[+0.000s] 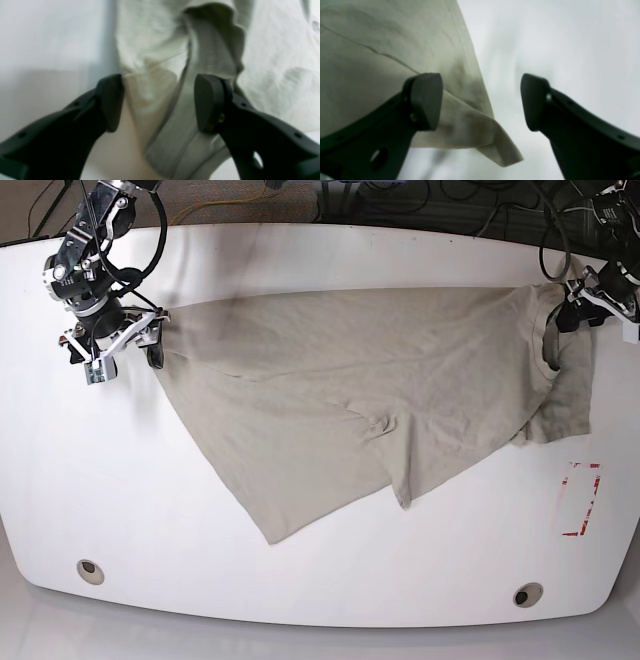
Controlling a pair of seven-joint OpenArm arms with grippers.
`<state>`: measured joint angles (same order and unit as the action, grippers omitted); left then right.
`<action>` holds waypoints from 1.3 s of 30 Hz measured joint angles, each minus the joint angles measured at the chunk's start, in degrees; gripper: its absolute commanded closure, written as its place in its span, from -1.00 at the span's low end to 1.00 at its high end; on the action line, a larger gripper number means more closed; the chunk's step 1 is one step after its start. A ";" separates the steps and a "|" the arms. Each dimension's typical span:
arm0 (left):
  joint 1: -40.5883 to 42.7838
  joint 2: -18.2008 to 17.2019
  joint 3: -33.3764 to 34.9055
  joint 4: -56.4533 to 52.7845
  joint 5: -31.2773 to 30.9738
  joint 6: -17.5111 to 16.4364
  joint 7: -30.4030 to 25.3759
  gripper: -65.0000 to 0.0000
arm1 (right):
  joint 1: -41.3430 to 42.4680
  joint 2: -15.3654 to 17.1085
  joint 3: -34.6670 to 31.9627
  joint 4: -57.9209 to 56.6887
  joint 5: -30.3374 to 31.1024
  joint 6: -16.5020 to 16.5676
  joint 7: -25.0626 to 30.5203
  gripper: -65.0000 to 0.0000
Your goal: Layout the t-shirt on the table in an organized manner, then fold the t-shirt properly
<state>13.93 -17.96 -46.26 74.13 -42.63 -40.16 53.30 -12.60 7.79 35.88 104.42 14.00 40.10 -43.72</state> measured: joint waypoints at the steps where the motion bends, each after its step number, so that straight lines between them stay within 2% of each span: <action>1: -0.17 0.04 0.11 0.00 0.09 0.00 0.11 -0.24 | 0.00 0.00 0.00 0.00 -0.02 -0.02 0.00 -0.44; 6: -0.31 0.20 0.20 0.00 -0.13 0.00 0.02 -0.24 | -0.02 0.00 0.02 0.00 -0.02 -0.02 0.00 -0.44; 8: -0.31 0.17 0.20 0.00 -0.11 0.00 0.07 -0.16 | 0.00 0.00 0.02 0.00 0.00 -0.02 0.02 -0.44; 17: -1.29 0.35 0.20 -0.33 0.96 0.09 1.36 0.75 | 0.00 0.00 0.00 0.00 -0.02 -0.02 0.00 -0.44; 21: -1.92 0.50 0.26 -0.46 1.70 0.26 2.10 0.95 | -0.02 0.00 0.00 0.00 -0.02 -0.02 0.00 -0.44; 34: -1.73 0.59 0.28 -0.48 1.44 0.90 2.19 0.98 | 0.79 -0.02 0.00 -0.09 -0.04 0.00 -0.26 -0.44; 39: -1.70 0.57 0.31 -0.42 1.44 0.90 2.21 0.98 | 5.22 0.72 -3.63 -3.02 -0.22 -0.63 -0.13 -0.45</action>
<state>12.23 -17.39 -45.95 73.71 -41.19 -39.27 55.51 -7.38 8.51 32.25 101.41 13.78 39.46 -43.86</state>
